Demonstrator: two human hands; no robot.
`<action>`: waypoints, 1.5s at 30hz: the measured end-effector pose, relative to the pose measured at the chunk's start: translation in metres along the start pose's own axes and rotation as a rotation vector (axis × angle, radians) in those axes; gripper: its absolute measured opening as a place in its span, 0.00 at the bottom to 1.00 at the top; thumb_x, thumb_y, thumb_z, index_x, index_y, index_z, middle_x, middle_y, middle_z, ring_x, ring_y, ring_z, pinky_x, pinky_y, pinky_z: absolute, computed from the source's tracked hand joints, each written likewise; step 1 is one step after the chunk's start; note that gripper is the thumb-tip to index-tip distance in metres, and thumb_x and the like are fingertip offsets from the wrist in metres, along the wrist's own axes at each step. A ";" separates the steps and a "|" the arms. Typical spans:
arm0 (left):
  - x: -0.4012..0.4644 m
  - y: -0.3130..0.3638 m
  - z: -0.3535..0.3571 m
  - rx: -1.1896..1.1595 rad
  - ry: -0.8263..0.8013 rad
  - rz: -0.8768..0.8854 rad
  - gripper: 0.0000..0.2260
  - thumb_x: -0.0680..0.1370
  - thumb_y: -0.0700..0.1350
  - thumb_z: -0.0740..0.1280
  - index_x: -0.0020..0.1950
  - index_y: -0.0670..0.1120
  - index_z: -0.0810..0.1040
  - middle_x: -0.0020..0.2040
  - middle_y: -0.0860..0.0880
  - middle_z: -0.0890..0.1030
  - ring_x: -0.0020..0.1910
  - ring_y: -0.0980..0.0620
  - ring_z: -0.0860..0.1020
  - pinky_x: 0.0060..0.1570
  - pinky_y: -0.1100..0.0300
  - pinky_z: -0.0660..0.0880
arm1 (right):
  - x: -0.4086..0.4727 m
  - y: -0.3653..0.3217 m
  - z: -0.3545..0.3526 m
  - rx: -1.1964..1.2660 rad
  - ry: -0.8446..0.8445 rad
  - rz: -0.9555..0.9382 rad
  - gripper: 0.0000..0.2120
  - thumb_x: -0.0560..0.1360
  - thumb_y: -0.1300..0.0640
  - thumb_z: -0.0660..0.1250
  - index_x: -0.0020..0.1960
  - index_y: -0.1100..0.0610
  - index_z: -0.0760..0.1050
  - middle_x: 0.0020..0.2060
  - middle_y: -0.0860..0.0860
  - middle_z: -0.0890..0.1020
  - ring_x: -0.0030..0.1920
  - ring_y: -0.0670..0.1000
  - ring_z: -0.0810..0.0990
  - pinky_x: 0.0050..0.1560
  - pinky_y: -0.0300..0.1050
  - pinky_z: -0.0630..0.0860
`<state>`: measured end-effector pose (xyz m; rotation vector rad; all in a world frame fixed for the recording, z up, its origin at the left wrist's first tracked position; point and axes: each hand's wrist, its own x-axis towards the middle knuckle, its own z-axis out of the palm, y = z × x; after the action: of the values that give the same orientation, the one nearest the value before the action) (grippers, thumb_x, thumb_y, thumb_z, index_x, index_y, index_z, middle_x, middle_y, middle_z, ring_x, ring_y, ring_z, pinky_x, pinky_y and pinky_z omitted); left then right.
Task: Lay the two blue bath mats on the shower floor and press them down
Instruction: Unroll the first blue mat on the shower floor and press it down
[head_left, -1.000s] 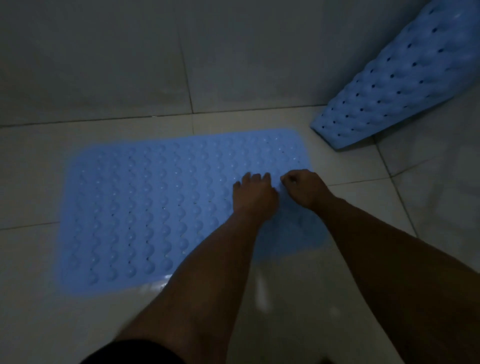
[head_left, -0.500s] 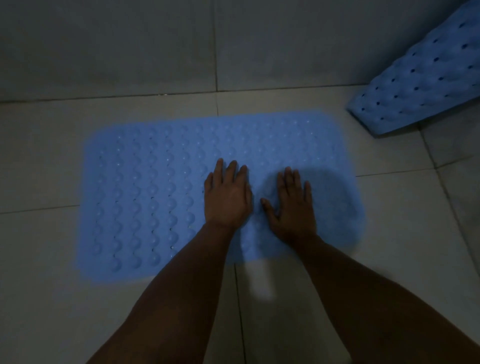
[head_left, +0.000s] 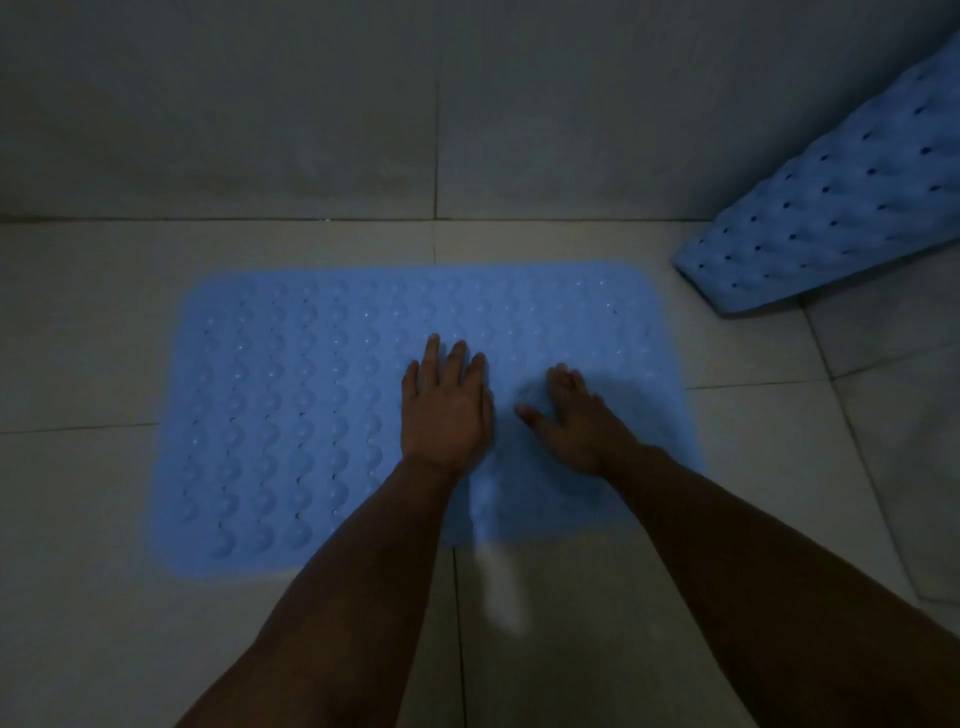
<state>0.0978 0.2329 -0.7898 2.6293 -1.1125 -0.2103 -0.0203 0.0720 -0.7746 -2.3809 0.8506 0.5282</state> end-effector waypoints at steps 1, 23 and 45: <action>0.000 0.004 -0.001 -0.001 0.000 0.007 0.24 0.82 0.53 0.52 0.76 0.46 0.71 0.78 0.44 0.69 0.81 0.39 0.57 0.75 0.38 0.61 | 0.002 -0.002 -0.016 0.063 0.002 0.016 0.43 0.76 0.28 0.54 0.82 0.52 0.51 0.81 0.51 0.54 0.81 0.51 0.53 0.80 0.51 0.51; -0.035 0.053 0.049 0.006 -0.139 0.233 0.47 0.74 0.77 0.53 0.83 0.46 0.57 0.84 0.41 0.49 0.82 0.38 0.44 0.77 0.31 0.48 | 0.052 0.033 -0.017 0.025 0.612 -0.301 0.22 0.79 0.41 0.59 0.63 0.53 0.79 0.69 0.56 0.76 0.76 0.60 0.65 0.71 0.63 0.67; -0.046 -0.052 -0.036 0.045 -0.074 0.014 0.30 0.78 0.58 0.47 0.75 0.48 0.71 0.75 0.46 0.71 0.80 0.43 0.58 0.74 0.44 0.61 | -0.022 -0.066 0.106 -0.229 0.396 -0.199 0.34 0.81 0.39 0.50 0.79 0.60 0.60 0.80 0.61 0.57 0.80 0.62 0.54 0.77 0.65 0.54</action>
<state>0.1095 0.3078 -0.7707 2.6725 -1.1718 -0.2843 -0.0108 0.1896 -0.8207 -2.7977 0.7324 0.0748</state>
